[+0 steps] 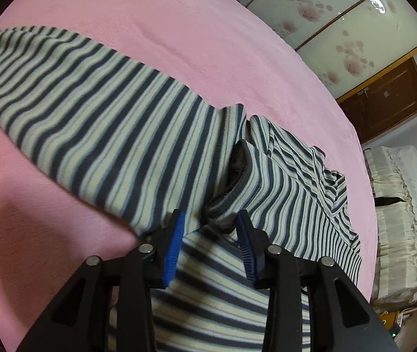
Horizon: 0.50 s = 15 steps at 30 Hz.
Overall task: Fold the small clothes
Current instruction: 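Open the left tool and withdraw it from the folded sleeve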
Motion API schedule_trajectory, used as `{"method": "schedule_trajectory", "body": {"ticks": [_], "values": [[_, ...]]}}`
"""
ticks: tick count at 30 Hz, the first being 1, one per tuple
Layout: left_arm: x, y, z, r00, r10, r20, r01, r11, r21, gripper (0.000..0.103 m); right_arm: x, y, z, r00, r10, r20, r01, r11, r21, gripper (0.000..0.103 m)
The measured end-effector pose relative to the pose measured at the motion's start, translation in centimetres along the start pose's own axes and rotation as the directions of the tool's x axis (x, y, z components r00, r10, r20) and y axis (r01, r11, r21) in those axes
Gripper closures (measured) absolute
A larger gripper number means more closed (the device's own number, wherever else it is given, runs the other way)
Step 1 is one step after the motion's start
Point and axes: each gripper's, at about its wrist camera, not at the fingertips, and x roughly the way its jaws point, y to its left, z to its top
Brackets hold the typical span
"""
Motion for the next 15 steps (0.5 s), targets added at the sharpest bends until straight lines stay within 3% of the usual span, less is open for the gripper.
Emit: {"method": "schedule_trajectory", "body": {"ticks": [15], "values": [[-7.9, -1.9, 0.0, 0.997, 0.055, 0.045, -0.059, 0.994, 0.09, 0.047, -8.3, 4.3, -3.7, 0.993, 0.101, 0.055, -0.092, 0.984, -0.153, 0.098]]}}
